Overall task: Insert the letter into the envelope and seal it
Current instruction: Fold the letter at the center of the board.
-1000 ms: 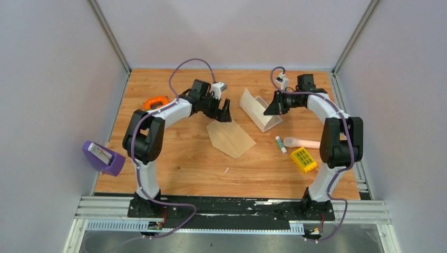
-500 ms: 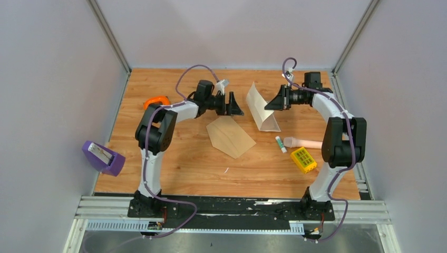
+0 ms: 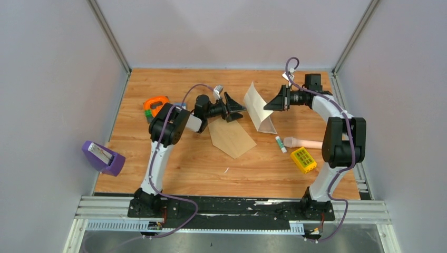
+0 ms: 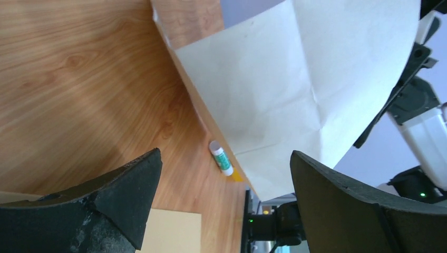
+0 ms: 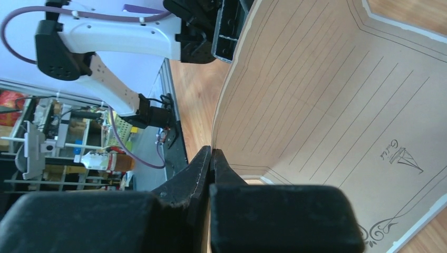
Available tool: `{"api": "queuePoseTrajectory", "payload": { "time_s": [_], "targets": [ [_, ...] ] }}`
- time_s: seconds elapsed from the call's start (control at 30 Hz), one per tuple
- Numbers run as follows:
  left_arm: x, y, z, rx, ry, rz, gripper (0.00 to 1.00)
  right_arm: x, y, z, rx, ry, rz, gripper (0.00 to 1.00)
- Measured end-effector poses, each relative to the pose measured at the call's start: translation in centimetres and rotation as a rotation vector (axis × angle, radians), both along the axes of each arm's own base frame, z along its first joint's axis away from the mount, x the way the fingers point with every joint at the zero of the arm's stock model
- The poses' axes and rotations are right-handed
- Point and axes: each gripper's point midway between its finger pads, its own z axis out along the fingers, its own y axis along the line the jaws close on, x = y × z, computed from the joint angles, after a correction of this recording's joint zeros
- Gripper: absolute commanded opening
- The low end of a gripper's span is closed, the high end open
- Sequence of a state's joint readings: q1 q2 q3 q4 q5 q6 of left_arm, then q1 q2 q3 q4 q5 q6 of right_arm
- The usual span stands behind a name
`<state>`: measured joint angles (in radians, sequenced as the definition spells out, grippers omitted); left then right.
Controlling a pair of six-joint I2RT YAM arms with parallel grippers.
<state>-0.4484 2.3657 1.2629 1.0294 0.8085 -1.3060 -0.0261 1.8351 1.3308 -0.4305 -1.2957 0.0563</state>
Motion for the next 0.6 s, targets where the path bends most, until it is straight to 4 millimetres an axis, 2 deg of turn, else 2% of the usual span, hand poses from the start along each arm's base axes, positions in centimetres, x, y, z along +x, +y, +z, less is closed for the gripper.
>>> {"api": "queuePoseTrajectory", "payload": {
  "time_s": [0.3, 0.6],
  "targets": [
    [0.4, -1.7, 2.6, -0.131, 0.002, -0.001, 1.0, -1.3, 0.0, 0.2, 0.091, 0.051, 0.037, 0.0],
    [0.3, -2.1, 1.9, -0.158, 0.021, -0.003, 1.0, -2.1, 0.1, 0.4, 0.145, 0.072, 0.071, 0.0]
  ]
}}
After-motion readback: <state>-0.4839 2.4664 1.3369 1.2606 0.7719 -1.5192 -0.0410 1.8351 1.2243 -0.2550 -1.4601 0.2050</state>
